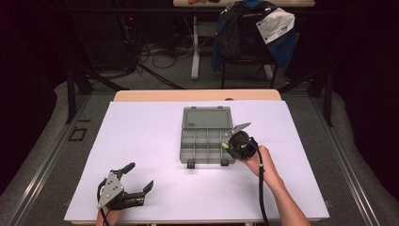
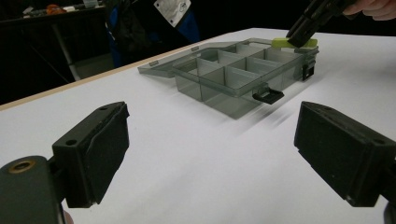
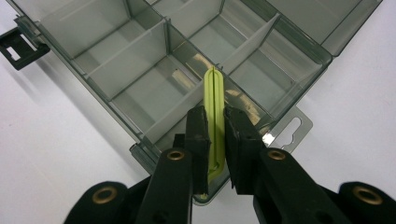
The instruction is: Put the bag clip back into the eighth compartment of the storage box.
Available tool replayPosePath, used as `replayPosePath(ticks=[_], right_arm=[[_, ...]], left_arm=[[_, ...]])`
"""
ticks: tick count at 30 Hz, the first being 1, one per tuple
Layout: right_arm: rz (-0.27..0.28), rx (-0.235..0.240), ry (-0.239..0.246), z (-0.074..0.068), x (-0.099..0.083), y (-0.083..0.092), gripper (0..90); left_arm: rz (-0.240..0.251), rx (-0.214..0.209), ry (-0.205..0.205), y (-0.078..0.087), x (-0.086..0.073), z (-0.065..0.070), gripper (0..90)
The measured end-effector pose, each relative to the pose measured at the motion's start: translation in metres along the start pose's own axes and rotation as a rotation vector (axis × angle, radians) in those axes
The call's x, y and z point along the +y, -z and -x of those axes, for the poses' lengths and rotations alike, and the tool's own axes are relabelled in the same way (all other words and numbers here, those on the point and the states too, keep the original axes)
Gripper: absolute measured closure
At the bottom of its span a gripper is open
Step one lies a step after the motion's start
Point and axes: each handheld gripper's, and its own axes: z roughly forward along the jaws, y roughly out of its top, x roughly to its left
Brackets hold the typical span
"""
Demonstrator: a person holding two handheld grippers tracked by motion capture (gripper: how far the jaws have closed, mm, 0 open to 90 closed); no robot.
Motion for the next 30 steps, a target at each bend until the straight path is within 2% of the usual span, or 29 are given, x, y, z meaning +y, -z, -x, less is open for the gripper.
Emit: replayPosePath(ticks=[6,8,9,14,15,18,19,20,21,23,24,25,26,27,28,29,30], right_arm=[[-0.02,-0.014,-0.003,0.001,0.0,-0.001,80.5],[0.003,-0.014,-0.008,0.0,-0.001,-0.004,80.5],[-0.018,-0.015,-0.008,0.0,-0.001,-0.003,80.5],[-0.008,-0.024,-0.008,-0.001,-0.001,-0.006,80.2],[-0.025,-0.028,-0.009,-0.001,-0.001,-0.007,80.1],[-0.026,-0.031,-0.007,-0.002,-0.001,-0.007,79.5],[-0.017,-0.031,-0.005,-0.002,-0.001,-0.007,75.4],[-0.017,-0.031,-0.005,-0.002,-0.001,-0.007,75.4],[0.001,-0.016,-0.013,-0.001,-0.001,-0.006,67.7],[0.012,-0.017,-0.012,-0.001,-0.001,-0.003,60.8],[0.012,-0.017,-0.012,-0.001,-0.001,-0.003,60.8],[0.039,-0.002,-0.025,0.0,-0.002,-0.002,53.3],[0.039,-0.002,-0.025,0.0,-0.002,-0.002,53.3],[0.035,0.004,-0.029,0.002,-0.003,0.001,40.1],[0.035,0.011,-0.038,0.002,-0.003,0.002,36.2],[0.035,0.011,-0.038,0.002,-0.003,0.002,36.2],[0.051,0.028,-0.038,0.004,-0.005,0.004,25.9]], left_arm=[[0.001,-0.001,-0.001,0.0,0.0,0.0,10.2],[0.0,-0.002,-0.002,0.0,0.0,0.0,10.2],[0.001,-0.001,0.001,0.0,0.0,0.0,10.2],[-0.001,0.0,0.002,-0.001,0.0,0.0,10.2],[0.0,-0.001,0.003,0.0,0.0,0.0,10.2],[0.0,-0.001,0.005,0.0,0.0,0.0,10.2],[0.0,0.0,0.004,0.0,0.0,0.0,10.2],[0.0,0.0,0.004,0.0,0.0,0.0,10.2],[0.001,-0.001,0.003,0.0,0.0,0.0,10.2],[0.0,-0.001,0.003,0.0,0.0,0.0,10.2],[0.0,-0.001,0.003,0.0,0.0,0.0,10.2],[-0.002,-0.003,0.003,0.0,0.0,0.0,10.2],[-0.002,-0.003,0.003,0.0,0.0,0.0,10.2],[-0.001,-0.004,0.007,0.0,0.0,-0.001,10.2],[-0.001,-0.001,0.007,0.0,0.0,-0.001,10.2],[-0.001,-0.001,0.007,0.0,0.0,-0.001,10.2],[-0.002,0.002,0.009,-0.001,0.0,-0.001,10.2]])
